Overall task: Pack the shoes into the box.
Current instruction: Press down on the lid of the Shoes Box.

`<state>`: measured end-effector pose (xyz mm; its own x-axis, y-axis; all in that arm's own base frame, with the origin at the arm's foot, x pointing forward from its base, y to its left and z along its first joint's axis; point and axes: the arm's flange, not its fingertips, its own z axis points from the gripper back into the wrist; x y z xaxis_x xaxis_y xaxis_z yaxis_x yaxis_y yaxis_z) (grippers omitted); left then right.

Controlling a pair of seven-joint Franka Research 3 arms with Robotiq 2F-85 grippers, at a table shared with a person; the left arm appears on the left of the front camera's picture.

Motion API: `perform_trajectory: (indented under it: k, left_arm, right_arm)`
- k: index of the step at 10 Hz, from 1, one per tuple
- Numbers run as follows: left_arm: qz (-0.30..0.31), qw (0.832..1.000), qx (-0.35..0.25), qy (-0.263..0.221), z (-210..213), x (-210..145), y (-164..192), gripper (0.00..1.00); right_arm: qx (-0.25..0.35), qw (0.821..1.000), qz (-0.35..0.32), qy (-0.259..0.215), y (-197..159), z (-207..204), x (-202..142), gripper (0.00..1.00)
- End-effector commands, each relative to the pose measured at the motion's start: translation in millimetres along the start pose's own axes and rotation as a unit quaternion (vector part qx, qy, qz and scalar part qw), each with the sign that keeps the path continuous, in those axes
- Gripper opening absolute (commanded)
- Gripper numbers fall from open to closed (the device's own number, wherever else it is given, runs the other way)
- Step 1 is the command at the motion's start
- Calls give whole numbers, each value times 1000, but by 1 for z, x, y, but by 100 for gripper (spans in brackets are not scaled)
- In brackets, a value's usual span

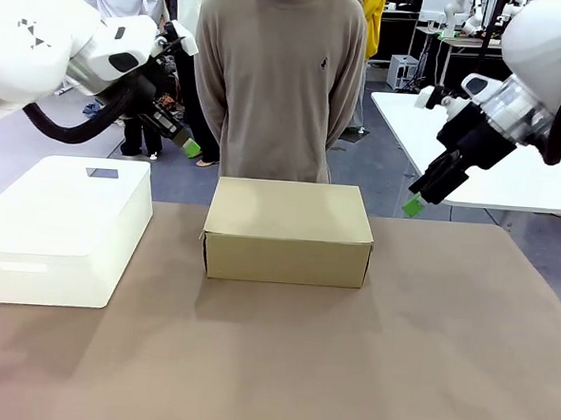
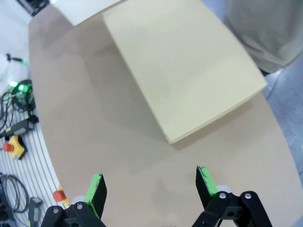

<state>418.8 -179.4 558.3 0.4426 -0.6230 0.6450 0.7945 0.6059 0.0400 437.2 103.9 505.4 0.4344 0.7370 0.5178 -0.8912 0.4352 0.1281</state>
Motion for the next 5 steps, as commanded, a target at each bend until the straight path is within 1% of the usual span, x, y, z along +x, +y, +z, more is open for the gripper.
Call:
perform_trajectory:
  k: [1,3,5]
  left_arm:
    - [39,999,-10,-6,-19,20,3,0]
    - [47,999,-16,-6,-37,38,5,0]
    - [69,998,7,-2,-59,55,6,0]
  right_arm:
    - [-60,997,-45,10,26,15,8,100]
    - [-88,995,-43,16,44,30,12,100]
    - [-129,991,-41,23,60,40,8,100]
